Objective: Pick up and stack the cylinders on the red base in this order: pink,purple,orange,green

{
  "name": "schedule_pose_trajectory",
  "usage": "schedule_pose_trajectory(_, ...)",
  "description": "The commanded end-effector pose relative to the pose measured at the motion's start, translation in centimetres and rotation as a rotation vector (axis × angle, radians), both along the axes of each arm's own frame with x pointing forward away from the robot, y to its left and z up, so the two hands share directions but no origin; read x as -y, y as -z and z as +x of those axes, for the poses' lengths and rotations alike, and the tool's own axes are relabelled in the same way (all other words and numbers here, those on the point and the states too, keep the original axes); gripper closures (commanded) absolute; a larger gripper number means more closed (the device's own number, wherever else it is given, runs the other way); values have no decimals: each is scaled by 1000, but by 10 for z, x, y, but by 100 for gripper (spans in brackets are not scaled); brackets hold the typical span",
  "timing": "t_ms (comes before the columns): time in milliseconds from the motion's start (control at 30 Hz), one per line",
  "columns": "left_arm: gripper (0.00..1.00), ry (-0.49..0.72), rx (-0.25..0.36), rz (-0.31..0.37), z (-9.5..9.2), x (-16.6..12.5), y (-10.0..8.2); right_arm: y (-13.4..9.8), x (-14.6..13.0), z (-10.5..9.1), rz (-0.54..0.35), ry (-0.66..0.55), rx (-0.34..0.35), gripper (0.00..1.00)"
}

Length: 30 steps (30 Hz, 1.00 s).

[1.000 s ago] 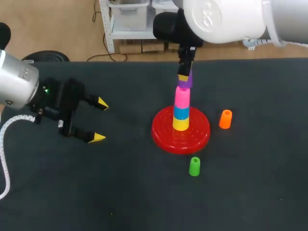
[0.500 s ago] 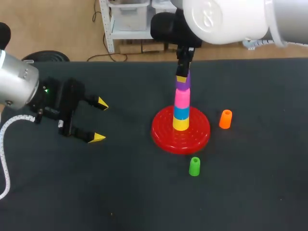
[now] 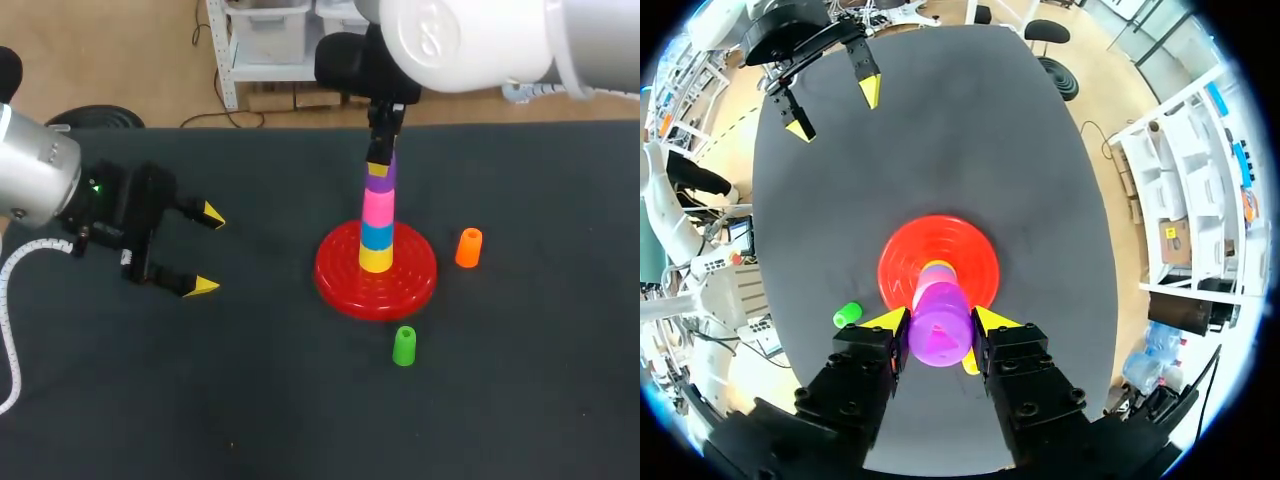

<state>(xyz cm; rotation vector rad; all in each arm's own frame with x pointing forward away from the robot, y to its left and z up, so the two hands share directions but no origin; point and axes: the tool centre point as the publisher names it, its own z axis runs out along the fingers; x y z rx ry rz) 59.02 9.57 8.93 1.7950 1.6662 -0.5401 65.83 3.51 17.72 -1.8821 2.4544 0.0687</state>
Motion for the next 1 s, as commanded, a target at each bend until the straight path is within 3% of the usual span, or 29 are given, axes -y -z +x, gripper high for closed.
schedule_pose_trajectory(33, 0, 2, 1, -2, 1, -1, 1, 1, 2, 0, 6, 2, 7, 100)
schedule_pose_trajectory(333, 0, 2, 1, -2, 1, -1, 1, -9, 2, -6, 6, -2, 23, 100)
schedule_pose_trajectory(1000, 0, 2, 1, -2, 1, -1, 1, 1, 2, 0, 7, -4, -3, 100)
